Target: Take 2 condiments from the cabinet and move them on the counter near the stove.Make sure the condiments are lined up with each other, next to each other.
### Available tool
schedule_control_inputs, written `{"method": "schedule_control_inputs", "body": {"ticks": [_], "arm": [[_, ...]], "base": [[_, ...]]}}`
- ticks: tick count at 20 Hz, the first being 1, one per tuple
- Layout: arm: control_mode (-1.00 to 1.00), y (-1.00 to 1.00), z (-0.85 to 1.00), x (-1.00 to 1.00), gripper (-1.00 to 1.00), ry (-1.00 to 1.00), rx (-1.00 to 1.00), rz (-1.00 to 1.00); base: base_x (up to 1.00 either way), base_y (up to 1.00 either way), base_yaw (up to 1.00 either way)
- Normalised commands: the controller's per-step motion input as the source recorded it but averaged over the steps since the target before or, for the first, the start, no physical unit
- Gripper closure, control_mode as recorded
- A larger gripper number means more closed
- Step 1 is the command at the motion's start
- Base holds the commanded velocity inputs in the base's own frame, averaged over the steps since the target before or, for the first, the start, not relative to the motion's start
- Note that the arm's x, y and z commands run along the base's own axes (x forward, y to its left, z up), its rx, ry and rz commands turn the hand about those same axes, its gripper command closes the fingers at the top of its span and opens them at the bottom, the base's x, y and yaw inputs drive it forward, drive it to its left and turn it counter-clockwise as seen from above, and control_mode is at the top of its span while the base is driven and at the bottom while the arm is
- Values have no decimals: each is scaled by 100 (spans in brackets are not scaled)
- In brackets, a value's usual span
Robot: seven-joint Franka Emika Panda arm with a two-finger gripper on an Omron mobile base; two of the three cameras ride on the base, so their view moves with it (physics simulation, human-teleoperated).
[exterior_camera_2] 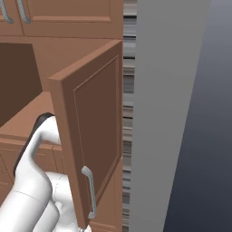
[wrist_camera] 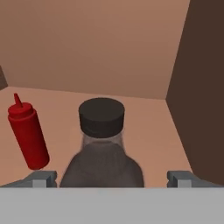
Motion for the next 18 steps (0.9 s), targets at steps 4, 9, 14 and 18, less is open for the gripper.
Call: {"method": "schedule_control_inputs", "body": {"ticks": [4, 9, 14, 18], "arm": [[-100, 1, 2, 8, -100, -4, 0, 0], [-100, 1, 0, 16, -100, 0, 0, 0], [-100, 3, 0, 23, -100, 0, 0, 0], [-100, 19, 0, 29, -100, 3, 0, 0]], "base": [[0, 0, 0], [0, 0, 0], [0, 0, 0], [0, 0, 0]]}}
